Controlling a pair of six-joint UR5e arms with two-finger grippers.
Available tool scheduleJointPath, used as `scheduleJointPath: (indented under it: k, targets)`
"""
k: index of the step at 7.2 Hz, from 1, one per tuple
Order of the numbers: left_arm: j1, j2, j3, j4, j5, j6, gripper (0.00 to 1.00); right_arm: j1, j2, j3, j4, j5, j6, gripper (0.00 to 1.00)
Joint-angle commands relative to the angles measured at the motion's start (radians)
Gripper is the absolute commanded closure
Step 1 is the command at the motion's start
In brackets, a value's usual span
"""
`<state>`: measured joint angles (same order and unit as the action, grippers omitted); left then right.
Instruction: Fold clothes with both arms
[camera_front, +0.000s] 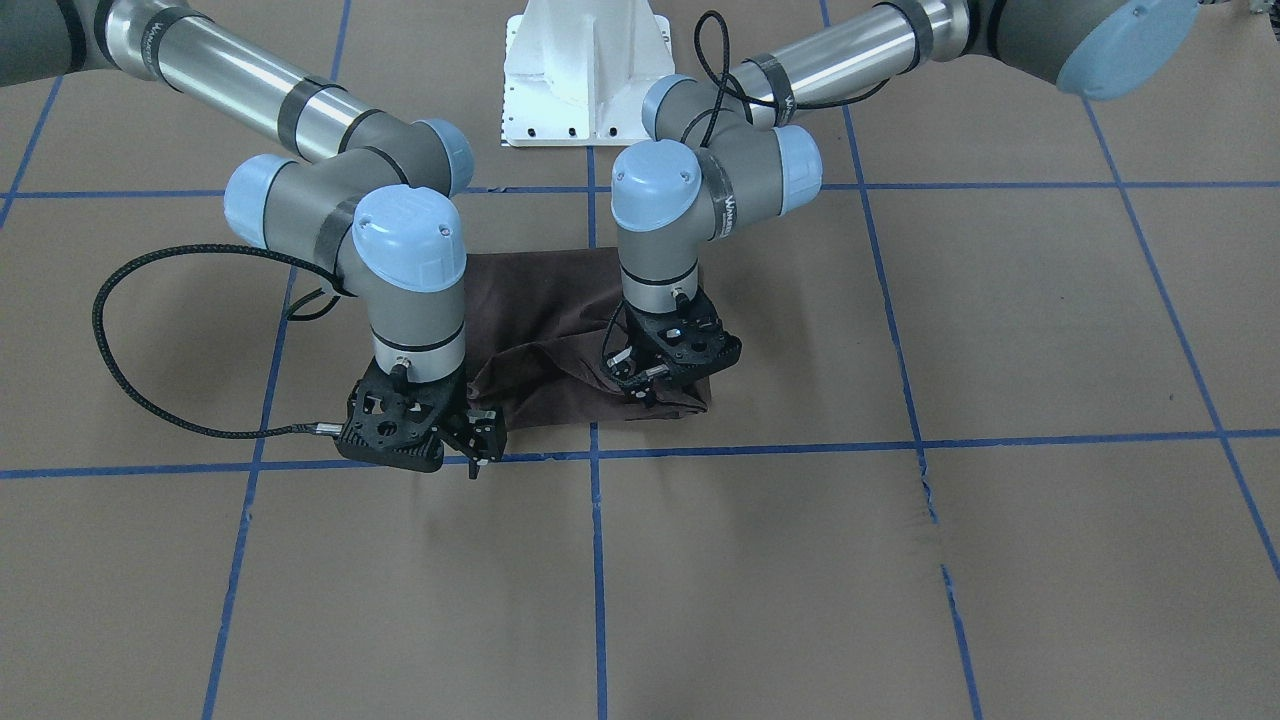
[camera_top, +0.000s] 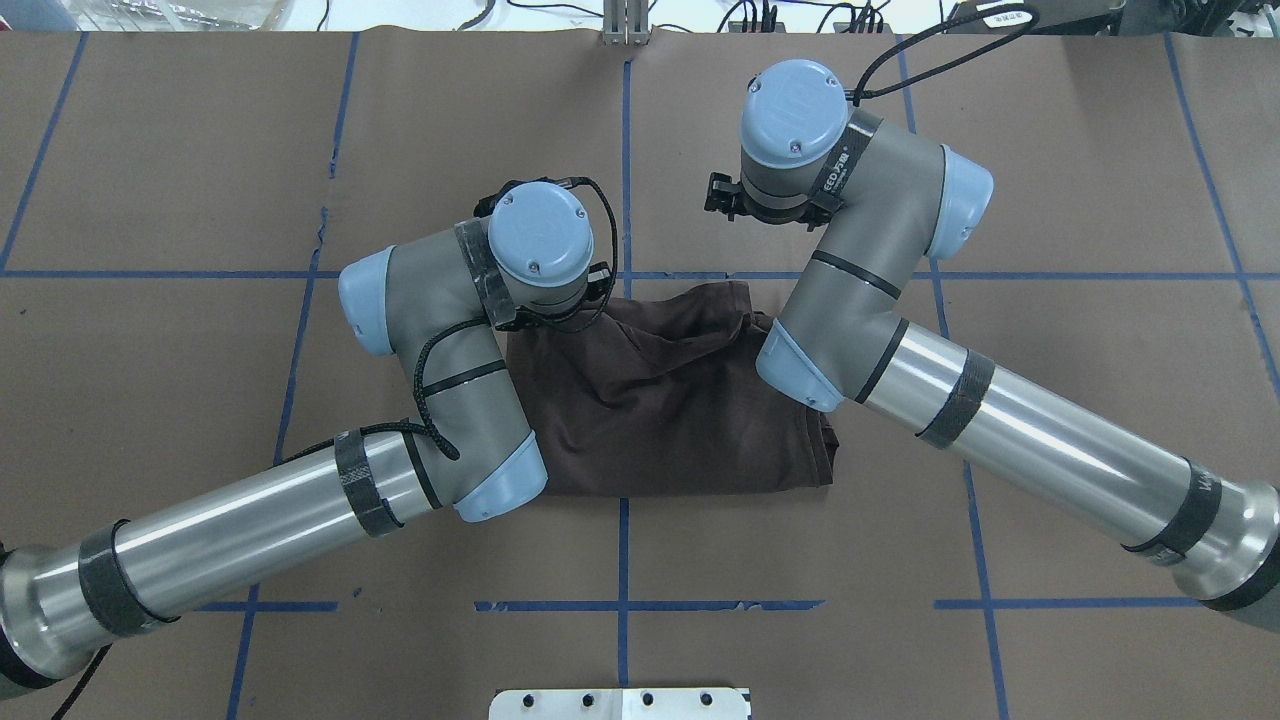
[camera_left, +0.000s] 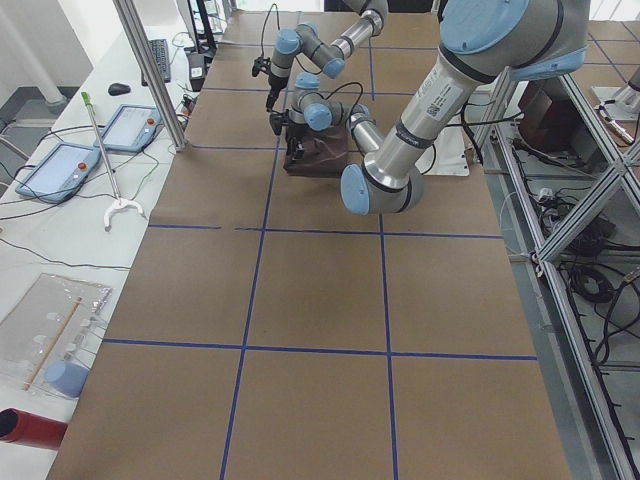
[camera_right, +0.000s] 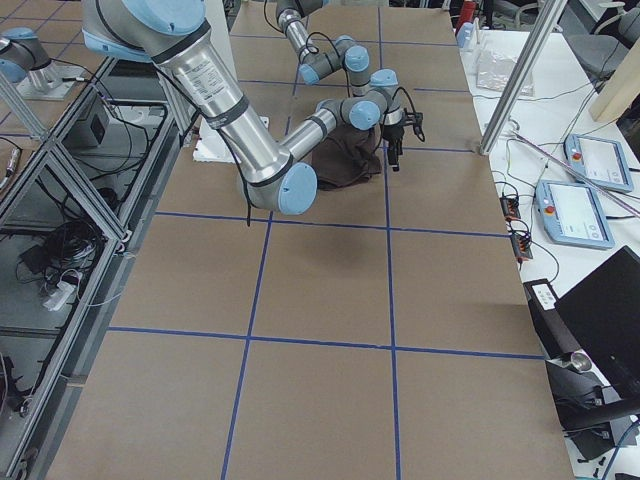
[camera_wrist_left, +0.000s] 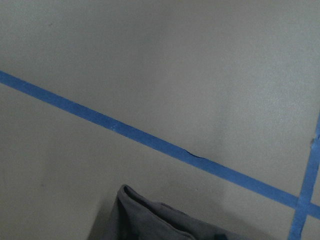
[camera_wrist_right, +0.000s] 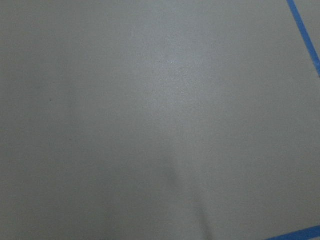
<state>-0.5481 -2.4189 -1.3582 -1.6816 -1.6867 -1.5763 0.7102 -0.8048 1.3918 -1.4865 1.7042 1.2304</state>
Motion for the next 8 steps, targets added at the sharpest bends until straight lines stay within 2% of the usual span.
scheduleJointPath:
  k: [1, 7, 8]
  targets:
    - [0.0, 0.0, -0.009, 0.0, 0.001, 0.001, 1.0, 0.0, 0.001, 0.001, 0.0, 0.0, 0.0, 0.0]
    - [-0.066, 0.072, -0.007, -0.033, 0.001, 0.148, 1.0, -0.002, -0.002, 0.013, 0.0, -0.002, 0.001, 0.0]
    - [-0.067, 0.075, -0.01, -0.041, -0.001, 0.203, 0.01, -0.002, -0.002, 0.016, 0.002, 0.0, 0.001, 0.0]
